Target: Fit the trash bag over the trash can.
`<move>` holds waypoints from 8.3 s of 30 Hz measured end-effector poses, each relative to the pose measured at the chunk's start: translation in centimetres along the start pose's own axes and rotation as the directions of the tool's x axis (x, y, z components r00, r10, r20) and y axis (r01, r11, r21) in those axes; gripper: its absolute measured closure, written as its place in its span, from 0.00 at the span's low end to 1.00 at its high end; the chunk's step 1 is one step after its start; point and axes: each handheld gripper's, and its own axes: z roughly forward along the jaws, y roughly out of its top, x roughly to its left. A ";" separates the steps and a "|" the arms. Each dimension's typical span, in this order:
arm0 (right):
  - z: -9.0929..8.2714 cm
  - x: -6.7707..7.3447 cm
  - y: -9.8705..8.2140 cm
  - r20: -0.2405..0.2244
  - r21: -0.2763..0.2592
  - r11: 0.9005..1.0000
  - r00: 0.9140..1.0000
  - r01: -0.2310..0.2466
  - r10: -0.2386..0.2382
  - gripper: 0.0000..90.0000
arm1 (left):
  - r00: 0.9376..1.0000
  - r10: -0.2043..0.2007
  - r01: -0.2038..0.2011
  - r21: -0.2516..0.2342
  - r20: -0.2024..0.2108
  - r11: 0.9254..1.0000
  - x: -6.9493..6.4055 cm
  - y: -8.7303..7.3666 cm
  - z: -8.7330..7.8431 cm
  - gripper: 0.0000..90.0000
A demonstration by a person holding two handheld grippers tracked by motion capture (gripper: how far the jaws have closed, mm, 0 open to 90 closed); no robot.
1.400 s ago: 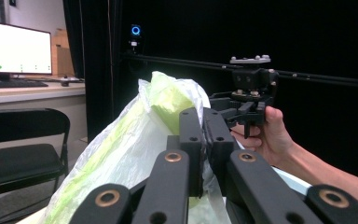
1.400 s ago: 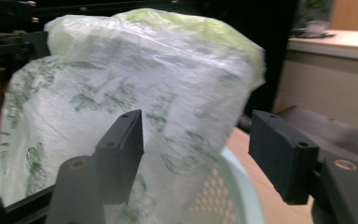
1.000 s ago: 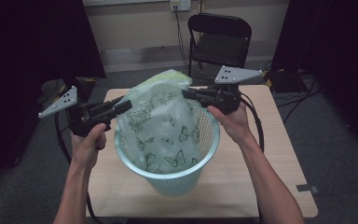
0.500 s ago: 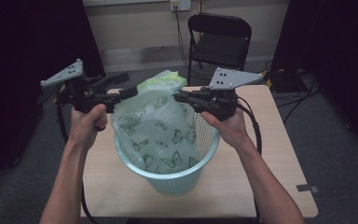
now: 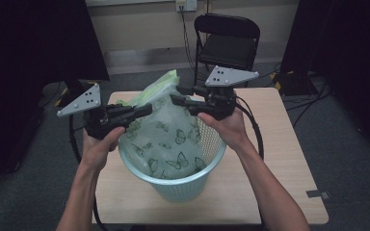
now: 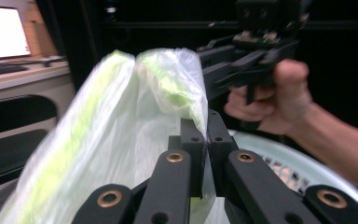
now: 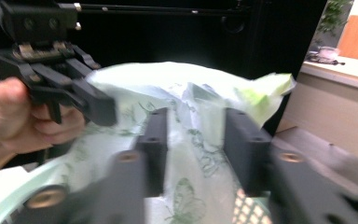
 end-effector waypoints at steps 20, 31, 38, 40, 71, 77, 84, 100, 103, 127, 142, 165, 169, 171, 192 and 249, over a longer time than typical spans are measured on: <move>-0.2 1.1 0.2 -0.040 -0.043 0.998 0.998 0.052 -0.054 1.00 | 0.994 -0.101 0.105 -0.126 0.038 0.987 3.5 1.1 -2.8 0.62; 0.3 1.4 0.7 -0.085 -0.078 0.995 0.994 0.064 -0.071 1.00 | 0.981 -0.162 0.165 -0.020 0.110 0.986 7.1 0.9 1.5 0.29; 1.1 1.5 1.0 -0.076 -0.075 0.995 0.995 0.065 -0.070 1.00 | 0.977 -0.098 0.100 -0.004 0.187 0.995 5.7 0.8 2.1 0.84; 1.0 1.4 0.9 -0.073 -0.076 0.995 0.995 0.061 -0.067 1.00 | 0.982 -0.085 0.086 0.001 0.166 0.996 5.5 0.9 1.8 1.00; -2.5 -0.1 -3.4 0.061 0.023 0.997 0.995 0.072 -0.074 0.95 | 0.983 -0.166 0.176 0.142 -0.078 0.974 5.6 -4.2 -1.6 0.53; -3.4 -0.7 -4.2 0.074 0.025 0.999 0.997 0.037 -0.039 0.68 | 0.985 -0.166 0.170 0.149 -0.039 0.974 4.3 -4.8 -2.2 0.56; -1.0 -1.3 -2.9 0.038 0.077 0.997 0.999 -0.005 0.002 0.39 | 0.987 -0.160 0.160 0.143 -0.009 0.977 4.0 -4.8 -2.0 0.58; 0.2 1.5 0.4 -0.073 0.004 0.990 0.987 0.144 -0.143 0.98 | 0.995 -0.103 0.104 0.016 -0.008 0.995 5.6 1.3 -0.9 0.47; 0.4 2.3 0.6 -0.095 -0.007 0.986 0.982 0.166 -0.166 0.98 | 0.995 -0.091 0.091 -0.017 0.032 0.996 5.5 1.7 -0.6 0.41; -0.2 1.9 0.0 -0.023 -0.046 0.991 0.991 0.127 -0.128 0.99 | 0.996 -0.070 0.069 -0.021 -0.047 0.997 4.4 0.5 -1.4 1.00; -7.1 -3.0 -5.5 0.172 -0.012 1.000 0.985 0.026 -0.023 0.99 | 0.981 -0.125 0.116 -0.067 -0.152 0.991 4.5 -2.2 -7.4 1.00; -8.2 -2.4 -8.0 0.199 0.030 1.000 0.980 0.009 -0.015 0.57 | 0.961 -0.163 0.165 -0.008 -0.221 0.986 4.7 -4.6 -6.0 0.98; -9.2 -2.6 -8.5 0.214 0.024 1.000 0.977 -0.004 -0.002 0.50 | 0.949 -0.209 0.210 -0.018 -0.235 0.977 5.4 -5.8 -6.3 0.99; -9.8 -2.6 -8.8 0.224 0.023 1.000 0.975 -0.007 0.002 0.46 | 0.944 -0.221 0.223 -0.020 -0.245 0.975 5.6 -6.3 -6.4 0.99; -9.1 -4.9 -12.4 0.278 0.138 0.989 0.960 -0.051 0.010 0.76 | 0.922 -0.294 0.296 -0.029 -0.252 0.955 7.8 -8.4 -6.2 0.99; -3.0 -7.7 -7.9 0.226 0.108 0.992 0.973 -0.064 0.038 1.00 | 0.915 -0.240 0.277 0.073 -0.325 0.958 9.4 -7.7 -3.2 1.00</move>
